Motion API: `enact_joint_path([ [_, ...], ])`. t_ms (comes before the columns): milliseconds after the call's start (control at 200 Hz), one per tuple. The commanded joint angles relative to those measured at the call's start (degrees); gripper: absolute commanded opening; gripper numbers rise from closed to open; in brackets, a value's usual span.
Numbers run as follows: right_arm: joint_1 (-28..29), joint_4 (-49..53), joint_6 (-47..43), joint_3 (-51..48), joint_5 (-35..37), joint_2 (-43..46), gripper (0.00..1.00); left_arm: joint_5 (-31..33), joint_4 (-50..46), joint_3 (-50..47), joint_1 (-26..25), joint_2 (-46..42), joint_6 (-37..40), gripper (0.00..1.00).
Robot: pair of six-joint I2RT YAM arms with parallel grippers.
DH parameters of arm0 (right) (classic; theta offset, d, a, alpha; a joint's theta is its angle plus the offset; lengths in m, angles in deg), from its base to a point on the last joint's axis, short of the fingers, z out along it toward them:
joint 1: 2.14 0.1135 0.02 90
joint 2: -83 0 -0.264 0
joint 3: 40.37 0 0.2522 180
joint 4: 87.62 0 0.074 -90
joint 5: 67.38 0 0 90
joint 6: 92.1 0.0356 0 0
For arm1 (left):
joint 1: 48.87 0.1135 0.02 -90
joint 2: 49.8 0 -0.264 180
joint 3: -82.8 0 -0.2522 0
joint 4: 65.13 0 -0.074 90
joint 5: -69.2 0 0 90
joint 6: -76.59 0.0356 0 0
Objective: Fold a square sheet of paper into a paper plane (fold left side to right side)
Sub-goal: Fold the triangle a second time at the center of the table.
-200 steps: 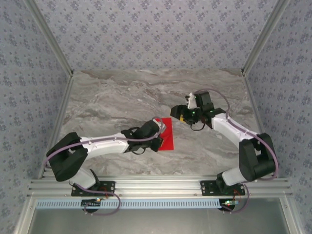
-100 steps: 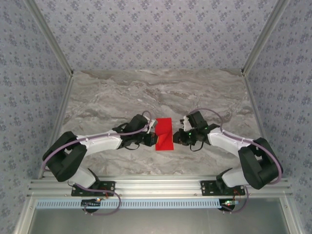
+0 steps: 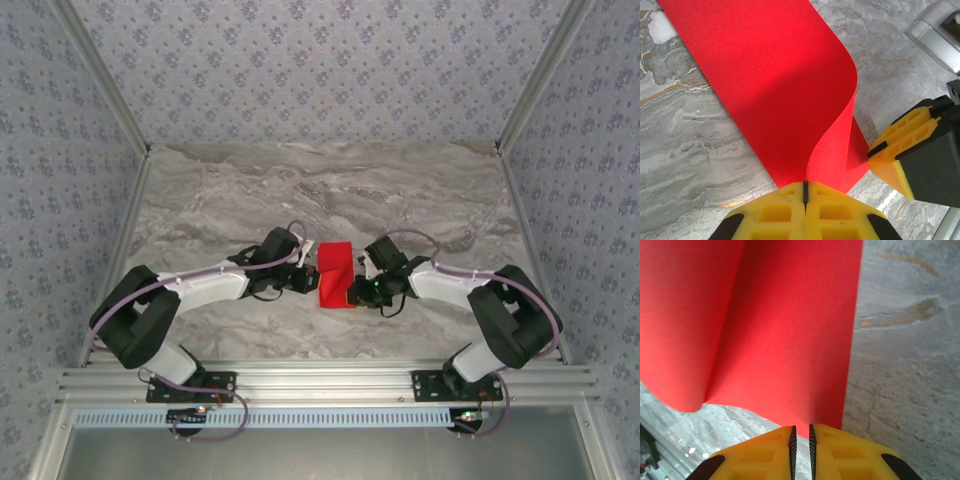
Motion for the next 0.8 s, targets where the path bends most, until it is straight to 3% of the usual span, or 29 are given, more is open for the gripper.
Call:
enact_joint_path([
  [0, 1.07, 3.93, -0.06, 2.24, 2.88, -1.36, 0.16, -1.20, -1.97, 1.87, 0.86, 1.29, 2.39, 0.00],
  [794, 3.02, 9.14, -0.74, 4.29, 6.24, -4.24, 0.16, -1.17, -3.07, 6.08, 1.60, 8.80, 5.71, 0.00],
])
